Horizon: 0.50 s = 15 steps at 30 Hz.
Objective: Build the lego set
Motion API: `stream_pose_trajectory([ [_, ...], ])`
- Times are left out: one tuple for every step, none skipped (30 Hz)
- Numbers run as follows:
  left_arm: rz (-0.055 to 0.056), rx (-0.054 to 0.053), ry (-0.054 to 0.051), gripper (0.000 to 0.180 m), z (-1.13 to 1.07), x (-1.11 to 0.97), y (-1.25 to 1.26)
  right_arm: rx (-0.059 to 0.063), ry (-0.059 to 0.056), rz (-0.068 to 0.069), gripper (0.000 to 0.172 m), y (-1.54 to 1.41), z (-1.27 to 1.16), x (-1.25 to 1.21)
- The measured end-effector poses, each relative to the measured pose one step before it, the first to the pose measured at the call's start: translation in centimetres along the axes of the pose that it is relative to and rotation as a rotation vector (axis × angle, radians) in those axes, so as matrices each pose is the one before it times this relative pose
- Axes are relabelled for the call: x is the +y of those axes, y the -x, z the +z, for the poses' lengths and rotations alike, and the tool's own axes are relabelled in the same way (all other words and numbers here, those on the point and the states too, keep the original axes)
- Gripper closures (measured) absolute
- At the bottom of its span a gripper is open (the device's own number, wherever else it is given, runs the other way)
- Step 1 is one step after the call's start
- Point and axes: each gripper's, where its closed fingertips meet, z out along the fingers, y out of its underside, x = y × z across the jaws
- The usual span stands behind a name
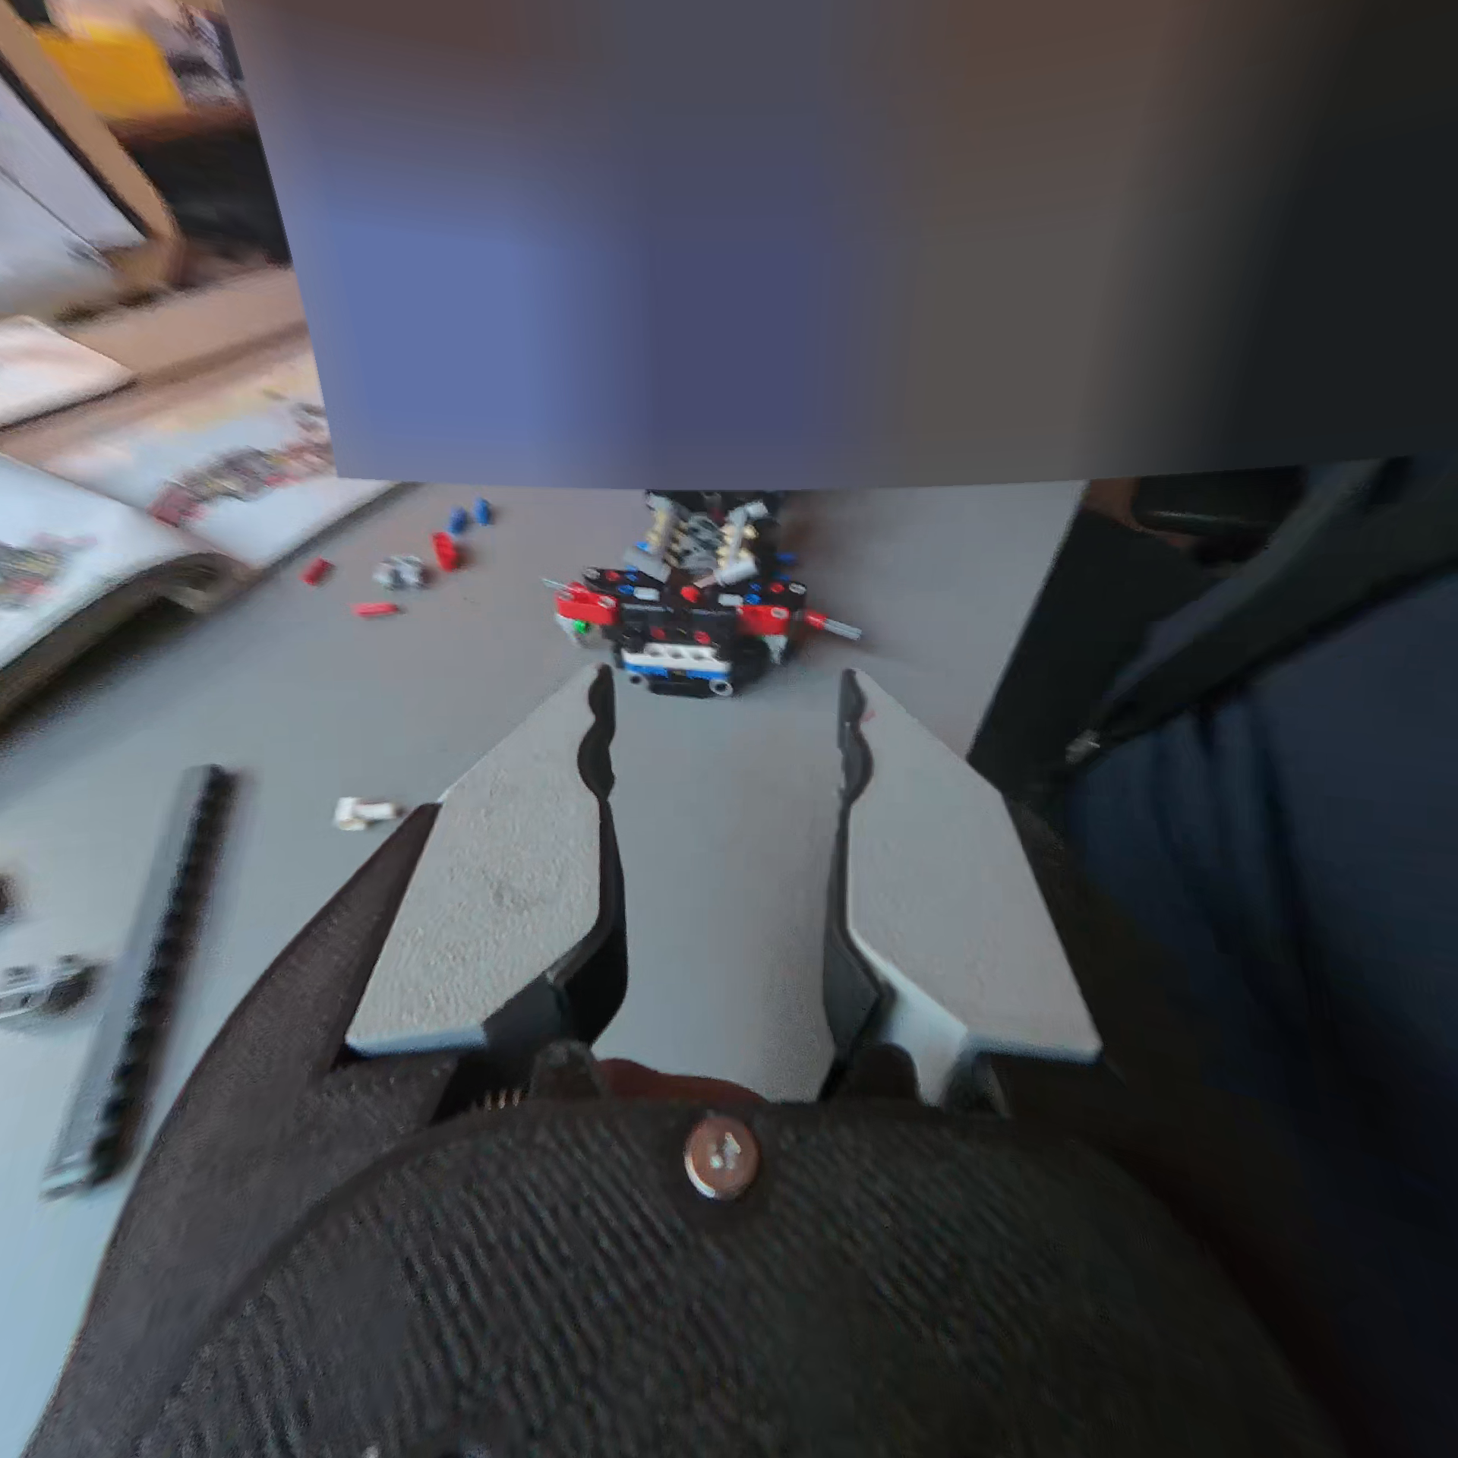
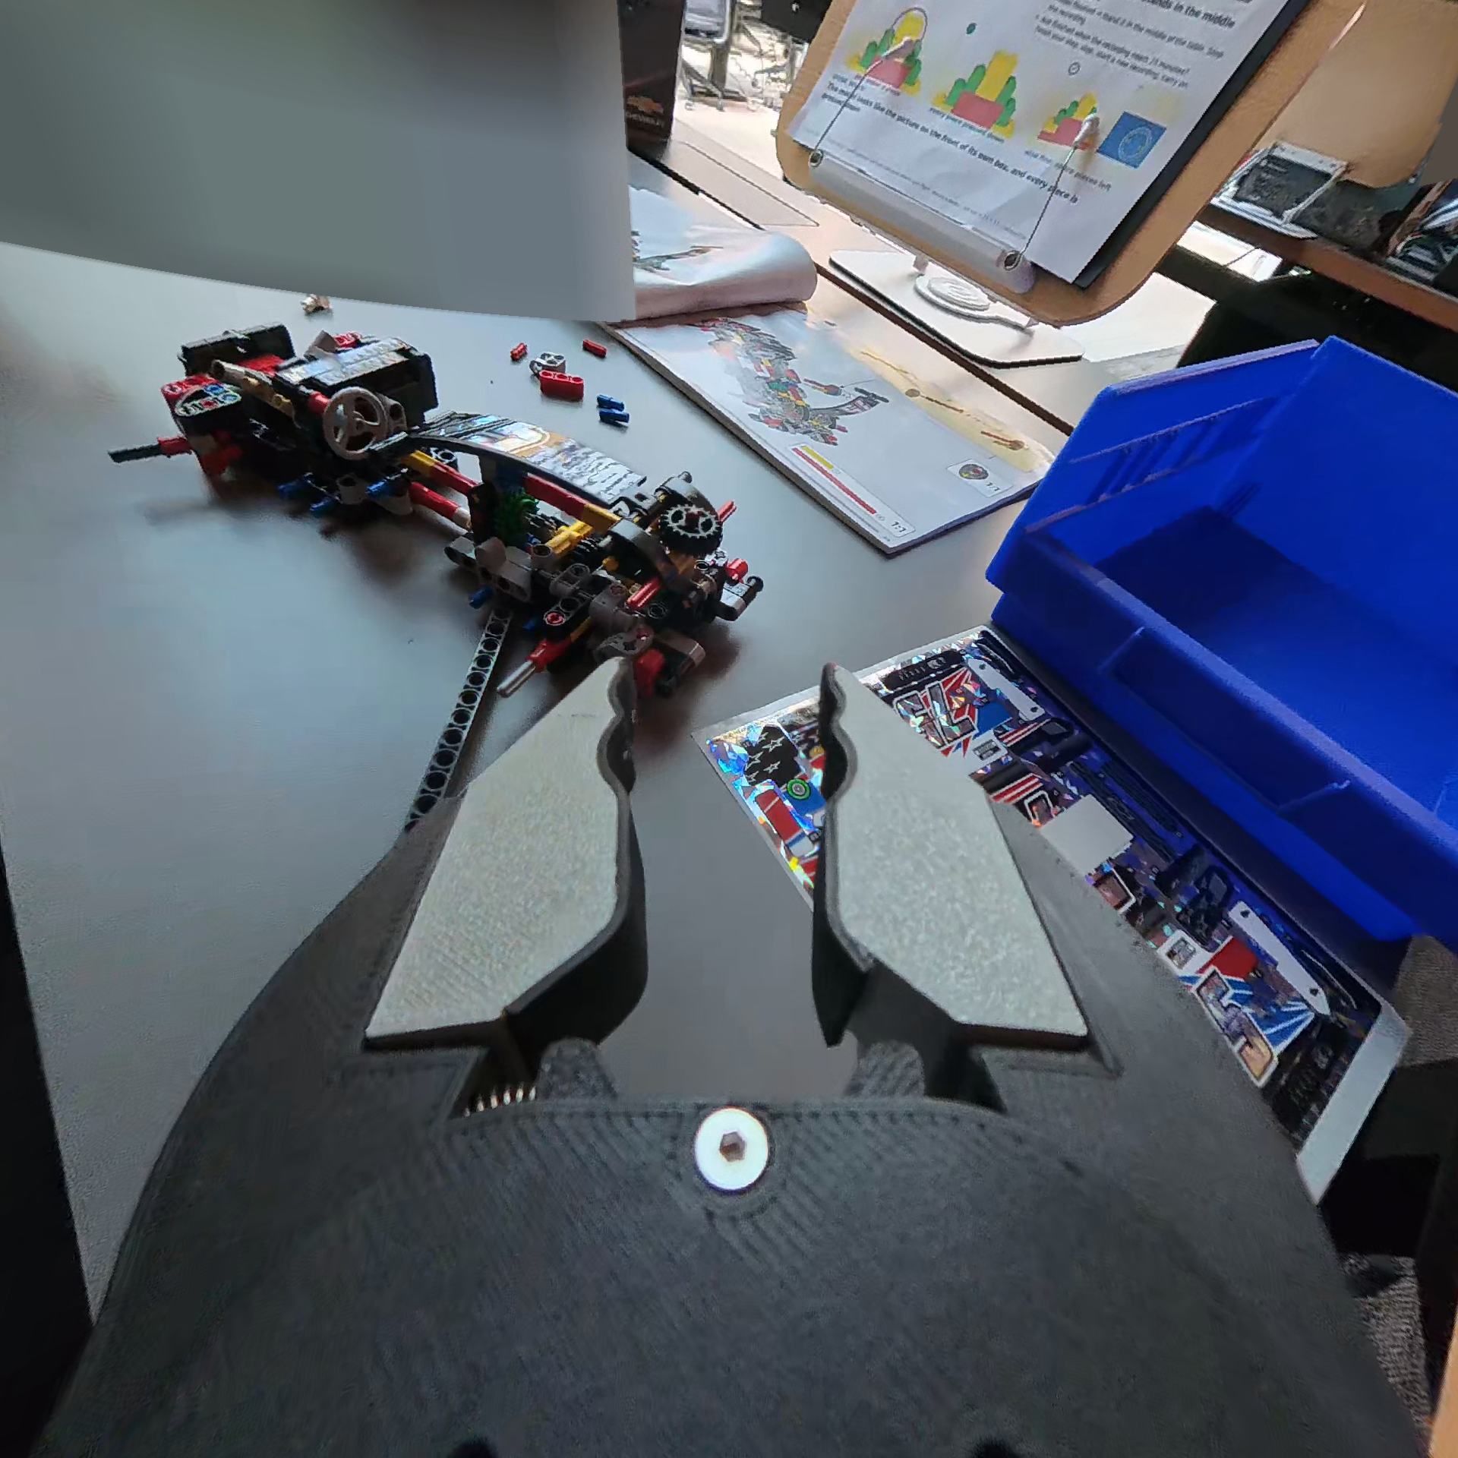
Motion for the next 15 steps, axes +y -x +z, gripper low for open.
stream_pose_trajectory([
  [-0.032,0.0437,0.0371,0.121,0.362,0.503,-0.282,-0.0081,-0.005,0.01,0.127,-0.047,0.074,-0.079],
  [-0.0103,0.0317,0.0282,0.12,0.301,0.341,-0.307,-0.0006,-0.0078,0.0101,0.126,-0.133,0.012,-0.097],
  [0.0025,0.0315,0.0161,0.12,0.2,0.215,-0.426,0.005,-0.0041,0.0099,0.126,-0.202,-0.006,-0.052],
  [-0.0015,0.0186,0.0069,0.121,0.149,0.11,-0.264,0.0103,-0.0012,0.0109,0.125,-0.281,0.018,-0.014],
  [-0.0116,0.0057,0.0048,0.121,0.116,0.1,-0.018,0.0106,-0.0006,0.0079,0.126,-0.316,0.063,0.0],
  [-0.0137,0.0087,-0.0048,0.122,0.041,-0.012,-0.051,0.0013,0.0021,0.0058,0.126,-0.205,0.122,0.034],
  [-0.0089,-0.0059,-0.0149,0.125,-0.099,-0.147,0.128,-0.0108,0.0065,0.0066,0.126,-0.082,0.198,0.068],
  [-0.0024,-0.0066,-0.0193,0.127,-0.174,-0.214,0.091,-0.0198,0.0115,0.0062,0.127,0.017,0.264,0.123],
  [-0.0019,-0.0034,-0.0217,0.13,-0.199,-0.237,0.045,-0.0281,0.0162,0.0022,0.128,0.143,0.315,0.165],
  [-0.0035,-0.0035,-0.0213,0.133,-0.21,-0.242,0.081,-0.0288,0.0157,-0.0059,0.131,0.22,0.345,0.143],
  [-0.0078,-0.0034,-0.0174,0.134,-0.172,-0.19,0.107,-0.0187,0.0177,-0.0121,0.131,0.157,0.376,0.152],
  [-0.0105,-0.0039,-0.0103,0.134,-0.102,-0.097,0.128,-0.0116,0.0188,-0.0138,0.131,0.117,0.366,0.169],
  [-0.0089,-0.0057,-0.0041,0.134,-0.048,-0.03,0.145,-0.0126,0.0151,-0.0112,0.131,0.177,0.306,0.119],
  [-0.0041,0.0012,0.0013,0.134,0.006,0.026,0.013,-0.0127,0.0123,-0.0066,0.132,0.17,0.225,0.112],
  [-0.0021,0.0002,0.0067,0.134,0.064,0.098,0.007,-0.0134,0.0114,-0.0036,0.132,0.173,0.142,0.119],
])
